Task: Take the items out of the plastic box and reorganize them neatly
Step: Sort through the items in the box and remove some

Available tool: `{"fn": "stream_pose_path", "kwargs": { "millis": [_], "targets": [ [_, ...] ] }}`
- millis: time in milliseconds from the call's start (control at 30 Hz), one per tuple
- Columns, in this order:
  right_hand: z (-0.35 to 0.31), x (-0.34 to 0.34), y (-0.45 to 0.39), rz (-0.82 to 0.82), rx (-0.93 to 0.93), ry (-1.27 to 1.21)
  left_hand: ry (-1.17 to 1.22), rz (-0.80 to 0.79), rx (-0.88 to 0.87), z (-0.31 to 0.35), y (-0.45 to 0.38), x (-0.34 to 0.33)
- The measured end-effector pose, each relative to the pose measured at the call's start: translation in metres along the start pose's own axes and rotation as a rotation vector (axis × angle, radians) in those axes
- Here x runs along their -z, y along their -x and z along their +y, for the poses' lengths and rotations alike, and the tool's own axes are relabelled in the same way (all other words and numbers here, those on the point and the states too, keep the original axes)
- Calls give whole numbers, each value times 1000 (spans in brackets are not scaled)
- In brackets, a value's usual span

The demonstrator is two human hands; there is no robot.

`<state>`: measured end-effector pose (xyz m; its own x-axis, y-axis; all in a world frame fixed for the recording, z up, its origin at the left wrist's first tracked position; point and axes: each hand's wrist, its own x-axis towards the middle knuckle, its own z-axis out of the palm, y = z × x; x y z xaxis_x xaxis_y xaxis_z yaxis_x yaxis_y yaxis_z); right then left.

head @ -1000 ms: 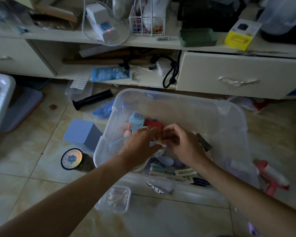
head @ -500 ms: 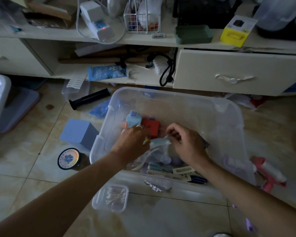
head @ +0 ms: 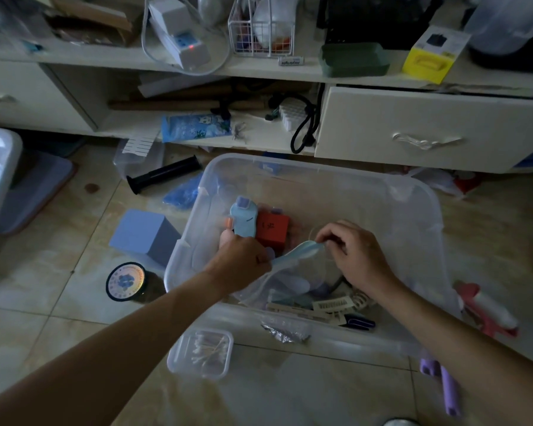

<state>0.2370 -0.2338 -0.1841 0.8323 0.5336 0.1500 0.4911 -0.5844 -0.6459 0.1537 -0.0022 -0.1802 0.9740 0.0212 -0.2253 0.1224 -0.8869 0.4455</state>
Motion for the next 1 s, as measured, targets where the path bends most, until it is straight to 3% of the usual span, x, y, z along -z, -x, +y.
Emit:
{"fn": "stream_pose_path", "kwargs": {
  "millis": [133, 233, 300, 467, 567, 667, 700, 767, 867, 1000],
  "targets": [
    [-22, -6, 5, 69, 222, 292, 216, -29, 163, 3, -4, -3],
    [-32, -20, 4, -78, 444, 302, 271, -70, 245, 12, -2, 0],
    [-31, -27, 5, -137, 456, 303, 337, -141, 300, 16, -1, 3],
    [-33, -30, 12, -86, 528, 381, 624, -259, 496, 16, 0, 9],
    [-28, -31, 15, -195, 468, 345, 864, -281, 596, 17, 1, 18],
    [-26, -30, 17, -311, 428, 346, 917, -276, 608, 16, 2, 21],
    [-28, -28, 16, -354, 440, 358, 845, -231, 575, 14, 2, 19],
    [-34, -23, 15, -437, 437, 386, 467, -12, 403, 4, -1, 17],
    [-49, -9, 7, -547, 311, 465, 90, 278, 133, -3, -2, 32],
    [-66, 8, -20, -733, 207, 528, -247, 146, -310, 6, 4, 67]
  ]
}}
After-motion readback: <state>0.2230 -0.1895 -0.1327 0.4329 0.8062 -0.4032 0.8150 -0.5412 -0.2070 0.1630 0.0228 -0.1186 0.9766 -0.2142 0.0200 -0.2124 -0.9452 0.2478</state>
